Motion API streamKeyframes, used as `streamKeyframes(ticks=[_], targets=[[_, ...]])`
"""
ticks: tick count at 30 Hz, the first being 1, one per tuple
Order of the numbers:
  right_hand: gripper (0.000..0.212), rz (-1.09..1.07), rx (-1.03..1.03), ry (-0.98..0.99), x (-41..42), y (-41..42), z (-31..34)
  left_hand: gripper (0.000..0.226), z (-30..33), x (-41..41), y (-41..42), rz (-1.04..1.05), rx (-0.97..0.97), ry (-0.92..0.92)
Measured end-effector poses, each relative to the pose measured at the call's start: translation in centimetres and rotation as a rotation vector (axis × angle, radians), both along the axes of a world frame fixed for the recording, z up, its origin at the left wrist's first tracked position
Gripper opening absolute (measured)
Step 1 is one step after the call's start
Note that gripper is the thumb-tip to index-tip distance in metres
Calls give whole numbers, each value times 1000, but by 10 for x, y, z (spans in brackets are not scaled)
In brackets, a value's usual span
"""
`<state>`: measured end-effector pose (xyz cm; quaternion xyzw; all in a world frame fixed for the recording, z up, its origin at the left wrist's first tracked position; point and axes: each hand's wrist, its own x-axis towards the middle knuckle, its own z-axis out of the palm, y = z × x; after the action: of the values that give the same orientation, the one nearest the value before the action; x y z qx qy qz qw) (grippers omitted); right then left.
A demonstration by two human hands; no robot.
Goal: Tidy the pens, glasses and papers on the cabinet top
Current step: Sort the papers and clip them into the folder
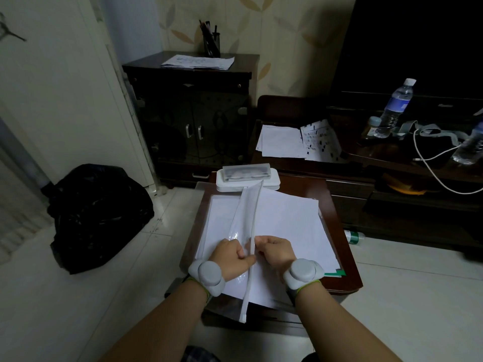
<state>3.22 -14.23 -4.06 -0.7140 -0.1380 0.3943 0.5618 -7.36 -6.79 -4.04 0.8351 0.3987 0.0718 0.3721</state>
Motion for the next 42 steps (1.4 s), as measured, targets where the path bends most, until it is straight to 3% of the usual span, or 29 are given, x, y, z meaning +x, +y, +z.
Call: streamKeyframes(ticks=[11,14,19,22,24,28,31,35,37,42], targets=[[35,38,-78,-112,-3,3,-7,26,0,-1,0,9,-41,-13],[17,73,-137,-194,-4,5,-10,27,3,-1,0,14,-26,28],[39,77,-228,-369,-9,3,-8,24,8,6,-10,57,186,107],[45,52,-215,-424,-11,0,-8,21,6,3,-8,96,152,30],[41,67,-211,-477,-12,0,-7,33,6,-1,-4,115,99,-21],[16,173,-236,-565,-13,2,-11,30,3,-7,0,124,26,-90],[10,145,-170,-538,-13,5,-11,31,0,-8,0,93,14,-117],[34,67,-123,-348,-10,7,-9,36,-1,-7,-1,152,-87,-156],[35,56,-102,-279,-9,8,-9,37,-2,-7,-1,209,-154,-187],[32,10,-118,-326,-7,6,-8,38,2,-7,-1,257,-141,-233]])
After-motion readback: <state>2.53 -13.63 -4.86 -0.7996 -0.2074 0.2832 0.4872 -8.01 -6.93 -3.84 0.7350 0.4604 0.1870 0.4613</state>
